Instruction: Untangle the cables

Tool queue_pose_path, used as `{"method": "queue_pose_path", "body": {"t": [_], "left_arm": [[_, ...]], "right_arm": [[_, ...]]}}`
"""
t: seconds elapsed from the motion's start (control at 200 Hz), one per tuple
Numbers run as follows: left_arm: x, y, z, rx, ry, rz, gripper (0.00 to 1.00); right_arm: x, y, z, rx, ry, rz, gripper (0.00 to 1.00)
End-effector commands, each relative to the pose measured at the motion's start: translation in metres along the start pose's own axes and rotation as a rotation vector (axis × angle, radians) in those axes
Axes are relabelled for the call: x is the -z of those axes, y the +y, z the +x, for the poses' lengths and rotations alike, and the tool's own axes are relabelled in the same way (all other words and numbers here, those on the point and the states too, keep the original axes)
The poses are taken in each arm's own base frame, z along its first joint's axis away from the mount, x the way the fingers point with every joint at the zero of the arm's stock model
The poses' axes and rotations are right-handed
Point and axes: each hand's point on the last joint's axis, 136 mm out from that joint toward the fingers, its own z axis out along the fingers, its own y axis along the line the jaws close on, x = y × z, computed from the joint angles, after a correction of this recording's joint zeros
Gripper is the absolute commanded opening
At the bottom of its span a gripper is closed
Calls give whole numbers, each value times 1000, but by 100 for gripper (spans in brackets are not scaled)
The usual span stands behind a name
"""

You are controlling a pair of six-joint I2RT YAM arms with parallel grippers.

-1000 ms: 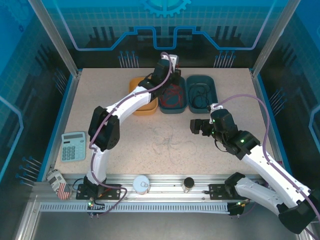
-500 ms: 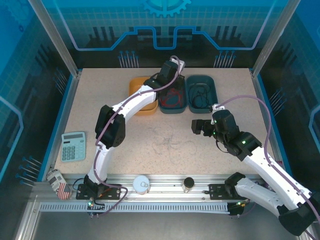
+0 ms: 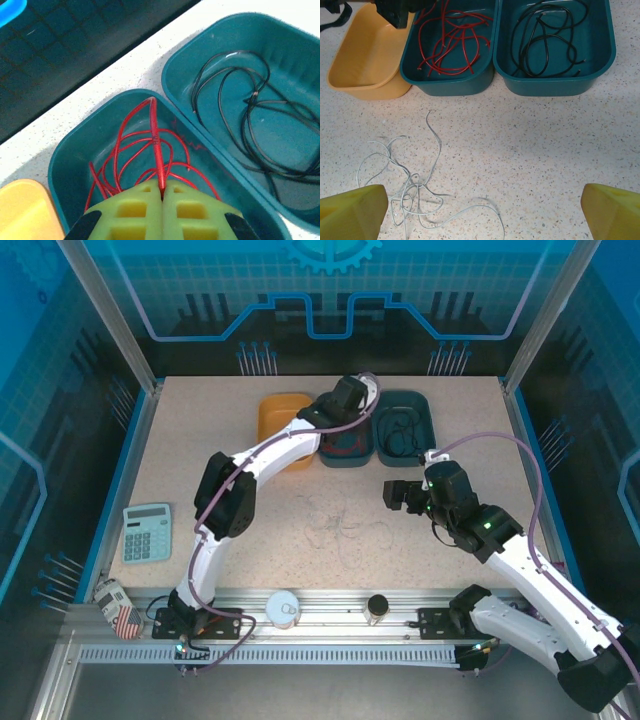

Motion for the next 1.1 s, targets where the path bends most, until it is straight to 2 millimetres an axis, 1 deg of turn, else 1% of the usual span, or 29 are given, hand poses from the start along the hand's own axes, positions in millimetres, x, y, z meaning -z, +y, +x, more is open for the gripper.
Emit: {"method": "queue_pose_path", "body": {"t": [0.0, 0.165, 0.42, 0.595, 0.66, 0.745, 0.81, 0.891, 1.061, 1.076, 1.096], "left_arm": [[-11, -7, 21, -93, 52, -42, 0], [-15, -9, 32, -118, 70, -38, 0], [-29, -15, 58, -141, 134, -36, 0], [-34, -28, 74, -142, 180, 32, 1], [-34, -31, 77, -145, 196, 47, 4], [-32, -32, 77, -143, 201, 56, 8], [-28, -33, 76, -139, 203, 67, 16], [-21, -35, 71, -122, 200, 96, 28], [-3, -42, 63, -86, 200, 160, 44], [-2, -42, 62, -83, 199, 164, 45], [1, -42, 61, -78, 200, 168, 46]], "right_arm": [[-1, -3, 0, -26, 1, 3, 100], [-1, -3, 0, -26, 3, 5, 100], [4, -6, -4, -20, -4, 25, 100], [9, -9, -4, -18, -5, 39, 100], [11, -11, -4, -18, -8, 44, 100], [15, -16, -6, -29, -18, 68, 100], [19, -19, -8, -39, -27, 83, 100], [24, -19, -12, -42, -42, 82, 100], [28, -21, -12, -36, -45, 85, 100], [33, -19, -19, -38, -62, 76, 100], [35, -19, -22, -40, -69, 77, 100]]}}
